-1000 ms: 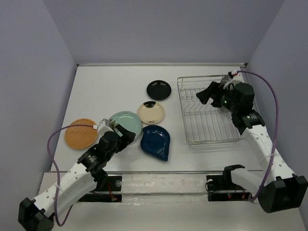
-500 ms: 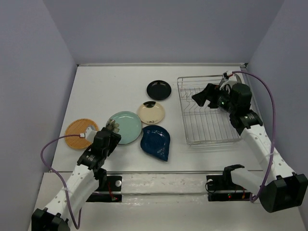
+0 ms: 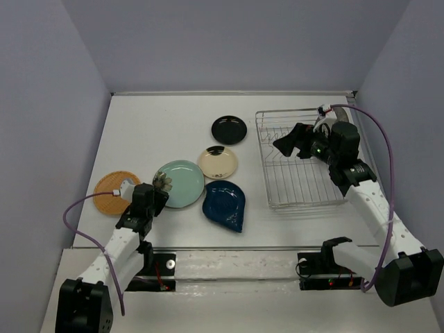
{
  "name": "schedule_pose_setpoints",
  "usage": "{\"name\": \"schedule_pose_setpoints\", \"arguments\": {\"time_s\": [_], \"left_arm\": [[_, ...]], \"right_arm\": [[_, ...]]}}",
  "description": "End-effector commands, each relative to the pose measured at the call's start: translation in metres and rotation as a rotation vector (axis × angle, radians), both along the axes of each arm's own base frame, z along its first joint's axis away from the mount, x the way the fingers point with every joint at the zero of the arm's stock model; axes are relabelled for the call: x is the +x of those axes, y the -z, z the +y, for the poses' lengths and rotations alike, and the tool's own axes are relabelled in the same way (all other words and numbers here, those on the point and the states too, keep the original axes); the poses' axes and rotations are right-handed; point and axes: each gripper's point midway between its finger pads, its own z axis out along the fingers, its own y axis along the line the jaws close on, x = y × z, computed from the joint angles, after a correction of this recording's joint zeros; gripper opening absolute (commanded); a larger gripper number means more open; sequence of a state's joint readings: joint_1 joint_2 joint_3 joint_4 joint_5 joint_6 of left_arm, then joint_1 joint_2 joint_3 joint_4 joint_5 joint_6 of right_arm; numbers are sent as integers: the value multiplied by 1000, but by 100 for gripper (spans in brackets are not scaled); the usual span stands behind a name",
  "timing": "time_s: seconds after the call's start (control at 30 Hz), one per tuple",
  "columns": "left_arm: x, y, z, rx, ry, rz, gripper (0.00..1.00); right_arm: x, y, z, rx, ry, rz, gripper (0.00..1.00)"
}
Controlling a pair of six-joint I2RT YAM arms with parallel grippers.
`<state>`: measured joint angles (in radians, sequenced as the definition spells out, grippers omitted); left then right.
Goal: Load the plates into the dish rack
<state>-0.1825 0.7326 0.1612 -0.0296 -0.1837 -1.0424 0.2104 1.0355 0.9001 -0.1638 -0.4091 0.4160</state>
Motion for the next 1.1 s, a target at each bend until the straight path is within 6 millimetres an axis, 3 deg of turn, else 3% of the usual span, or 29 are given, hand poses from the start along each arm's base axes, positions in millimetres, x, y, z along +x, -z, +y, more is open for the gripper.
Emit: {"name": "schedule_pose_setpoints", "arguments": {"time_s": [0.0,0.1,0.17,0.27,0.4,0.5,0.53,0.57,0.63,0.83,0.87,0.93,0.97,1.07], "left_arm": [[6,1,1,14,23,-47,51],[11,-5,-1,18,45,-94,40],[15,-8,-3,24,64,-119,22],[17,-8,-5,28,76,-120,6],[16,-10,-3,36,72,-123,5],[17,-29,1,56,66,-168,5],[21,-49,2,56,60,-227,5],[22,-57,2,66,63,-243,5],[20,-65,6,88,61,-232,5],[35,-152,17,210,59,-392,6],[39,-187,21,236,46,-458,6],[40,-223,27,313,51,-522,6],[41,-252,24,322,63,-579,6],[40,-290,3,316,163,-678,6]], "right_arm": [[-3,-26,6,34,-27,-79,99],[-5,-31,9,40,-34,-88,99],[-5,-35,9,44,-34,-95,99],[-8,-37,12,48,-44,-93,99],[-10,-39,14,50,-51,-93,99],[-12,-38,23,49,-78,-80,99],[-13,-38,28,49,-92,-77,99],[-13,-37,31,48,-99,-74,99],[-14,-34,48,43,-141,-57,99],[-19,-23,105,28,-272,-11,100],[-18,-22,112,27,-288,-7,100],[-16,-18,124,26,-309,4,100],[-12,-14,134,23,-327,17,100],[-6,-12,152,54,-370,38,100]]}}
